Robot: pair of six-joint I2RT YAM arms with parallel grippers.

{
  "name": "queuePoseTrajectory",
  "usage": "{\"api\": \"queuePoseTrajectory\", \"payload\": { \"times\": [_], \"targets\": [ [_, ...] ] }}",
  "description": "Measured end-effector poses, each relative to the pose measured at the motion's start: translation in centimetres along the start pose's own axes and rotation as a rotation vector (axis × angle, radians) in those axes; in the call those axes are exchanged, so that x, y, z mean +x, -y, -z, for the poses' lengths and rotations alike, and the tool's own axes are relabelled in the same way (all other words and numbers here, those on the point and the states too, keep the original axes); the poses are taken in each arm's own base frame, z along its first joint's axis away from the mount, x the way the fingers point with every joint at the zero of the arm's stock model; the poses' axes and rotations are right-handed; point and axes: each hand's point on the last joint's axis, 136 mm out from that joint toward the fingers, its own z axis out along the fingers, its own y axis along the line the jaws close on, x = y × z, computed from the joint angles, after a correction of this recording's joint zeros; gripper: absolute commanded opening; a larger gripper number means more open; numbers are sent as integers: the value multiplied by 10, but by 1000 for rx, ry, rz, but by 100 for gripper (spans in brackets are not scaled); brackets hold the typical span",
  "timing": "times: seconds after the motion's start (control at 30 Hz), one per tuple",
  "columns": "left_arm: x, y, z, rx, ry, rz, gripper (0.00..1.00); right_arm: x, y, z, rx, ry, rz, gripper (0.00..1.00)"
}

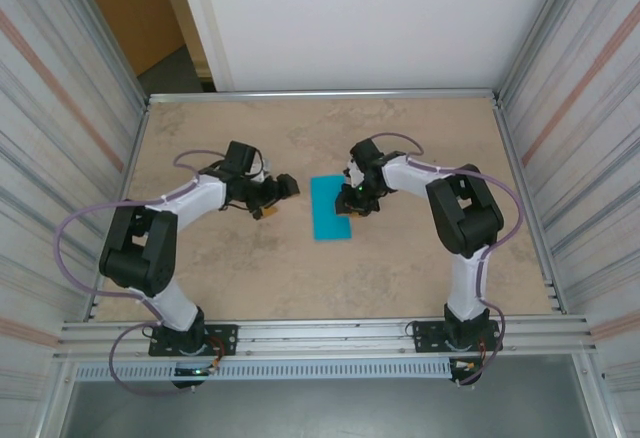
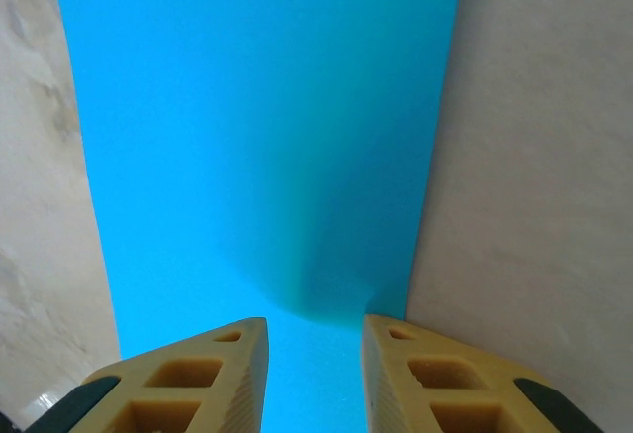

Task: Fold a paper plane with a square sheet of paper (pick it up from the middle)
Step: Move the paper to the center of the table.

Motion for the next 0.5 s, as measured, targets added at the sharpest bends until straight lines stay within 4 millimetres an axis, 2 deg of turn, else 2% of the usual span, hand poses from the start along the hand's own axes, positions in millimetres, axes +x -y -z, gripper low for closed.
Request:
{"api": "queuePoseTrajectory", "payload": {
  "times": [0.1,0.23,0.37,0.5],
  "targets": [
    [14,13,-10,31,-40,-18,77,4,2,12,-31,16,-35,35],
    [37,25,-25,53,-84,-24,72,-12,-10,31,-122,101,-87,32],
    [58,33,-41,59,-129,-31,65,-18,-13,28,-176,116,-134,27],
    [69,34,-55,56,-158,-24,57,-18,-11,20,-192,98,-166,25]
  ]
}}
